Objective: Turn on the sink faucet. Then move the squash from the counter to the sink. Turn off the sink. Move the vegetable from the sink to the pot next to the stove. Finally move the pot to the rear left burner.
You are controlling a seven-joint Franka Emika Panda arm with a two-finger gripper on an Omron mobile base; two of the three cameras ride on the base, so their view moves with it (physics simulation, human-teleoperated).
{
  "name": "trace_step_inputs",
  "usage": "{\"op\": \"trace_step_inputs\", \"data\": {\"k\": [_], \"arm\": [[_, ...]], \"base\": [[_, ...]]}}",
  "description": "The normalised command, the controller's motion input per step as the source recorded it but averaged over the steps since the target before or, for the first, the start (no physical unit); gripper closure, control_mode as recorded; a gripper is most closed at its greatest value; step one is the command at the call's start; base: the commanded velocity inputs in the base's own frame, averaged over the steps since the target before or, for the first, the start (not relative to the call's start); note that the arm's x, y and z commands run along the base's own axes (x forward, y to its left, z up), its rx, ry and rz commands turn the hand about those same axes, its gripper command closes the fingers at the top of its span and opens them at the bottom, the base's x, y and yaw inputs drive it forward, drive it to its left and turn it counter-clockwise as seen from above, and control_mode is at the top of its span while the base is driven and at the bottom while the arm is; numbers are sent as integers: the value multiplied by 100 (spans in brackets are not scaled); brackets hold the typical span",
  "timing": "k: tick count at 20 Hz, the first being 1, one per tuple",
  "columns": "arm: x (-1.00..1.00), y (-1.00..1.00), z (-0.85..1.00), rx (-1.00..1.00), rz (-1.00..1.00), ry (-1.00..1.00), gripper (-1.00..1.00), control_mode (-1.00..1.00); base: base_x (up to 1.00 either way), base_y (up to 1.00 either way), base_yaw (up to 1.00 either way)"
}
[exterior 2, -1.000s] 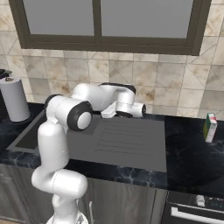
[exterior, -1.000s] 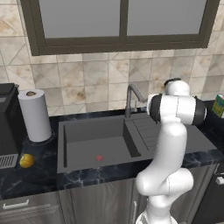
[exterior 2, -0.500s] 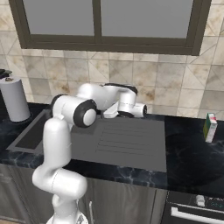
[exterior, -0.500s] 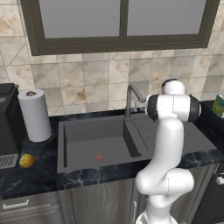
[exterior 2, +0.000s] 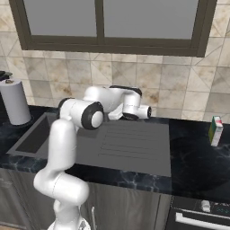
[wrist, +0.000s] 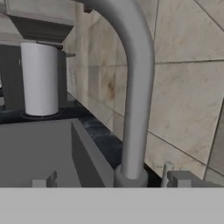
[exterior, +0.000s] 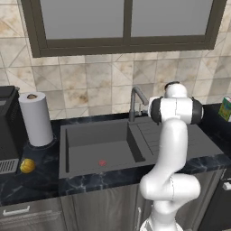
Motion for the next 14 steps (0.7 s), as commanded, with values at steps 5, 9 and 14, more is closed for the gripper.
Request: {"op": "trace_step_inputs", "data": {"k": [5, 9, 14], "arm": [[31, 0, -8, 0, 0, 0, -100, -100], [31, 0, -14, 0, 0, 0, -100, -100], [25, 0, -17, 0, 0, 0, -100, -100]], "base": [[0, 0, 0], [0, 0, 0], [0, 0, 0]]}}
